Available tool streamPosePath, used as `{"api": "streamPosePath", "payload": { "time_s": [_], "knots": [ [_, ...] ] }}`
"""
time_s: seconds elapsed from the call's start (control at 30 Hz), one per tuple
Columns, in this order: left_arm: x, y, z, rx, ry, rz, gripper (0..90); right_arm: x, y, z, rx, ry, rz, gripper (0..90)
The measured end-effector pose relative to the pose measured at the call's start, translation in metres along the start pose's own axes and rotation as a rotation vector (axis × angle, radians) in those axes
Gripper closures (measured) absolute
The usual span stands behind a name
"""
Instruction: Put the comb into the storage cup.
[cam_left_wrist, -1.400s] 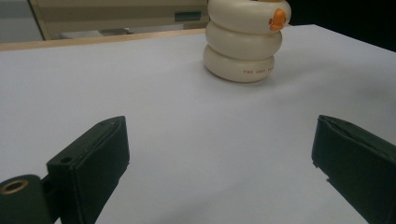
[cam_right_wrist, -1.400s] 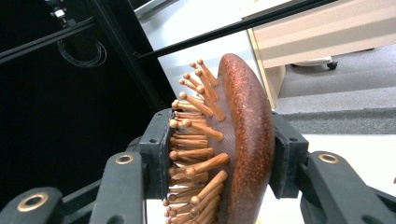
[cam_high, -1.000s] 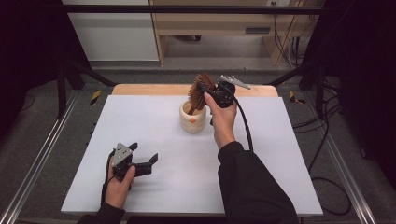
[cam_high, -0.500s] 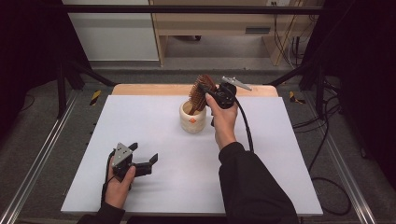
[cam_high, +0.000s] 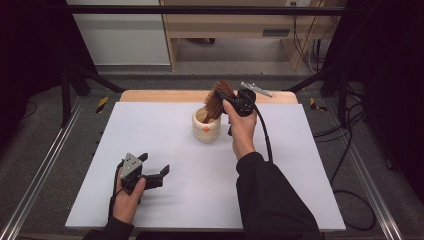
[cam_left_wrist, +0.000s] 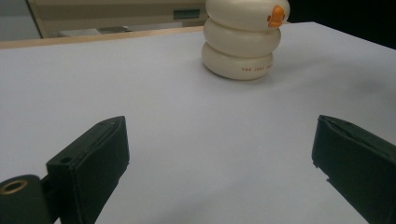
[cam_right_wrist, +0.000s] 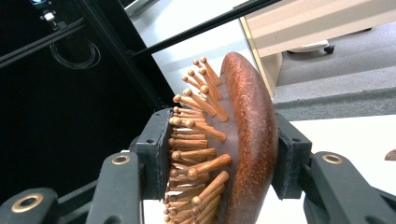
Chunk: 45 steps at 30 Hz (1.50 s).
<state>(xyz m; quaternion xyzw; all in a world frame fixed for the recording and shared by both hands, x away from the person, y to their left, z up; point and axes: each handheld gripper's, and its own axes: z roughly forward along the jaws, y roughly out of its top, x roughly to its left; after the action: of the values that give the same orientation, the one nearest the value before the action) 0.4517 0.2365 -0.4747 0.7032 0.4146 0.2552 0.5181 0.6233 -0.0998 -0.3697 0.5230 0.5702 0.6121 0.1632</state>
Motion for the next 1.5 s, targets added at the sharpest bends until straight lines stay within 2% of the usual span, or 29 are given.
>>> {"api": "streamPosePath", "payload": {
  "time_s": [0.43, 1.5],
  "knots": [
    [-0.001, 0.0, 0.0, 0.002, -0.002, 0.003, 4.0, -0.006, -0.001, 0.0, 0.001, -0.004, 0.025, 46.8],
    [-0.001, 0.0, 0.001, 0.008, -0.005, 0.005, 4.0, -0.01, 0.001, -0.001, 0.015, 0.006, 0.031, 40.8]
  ]
}}
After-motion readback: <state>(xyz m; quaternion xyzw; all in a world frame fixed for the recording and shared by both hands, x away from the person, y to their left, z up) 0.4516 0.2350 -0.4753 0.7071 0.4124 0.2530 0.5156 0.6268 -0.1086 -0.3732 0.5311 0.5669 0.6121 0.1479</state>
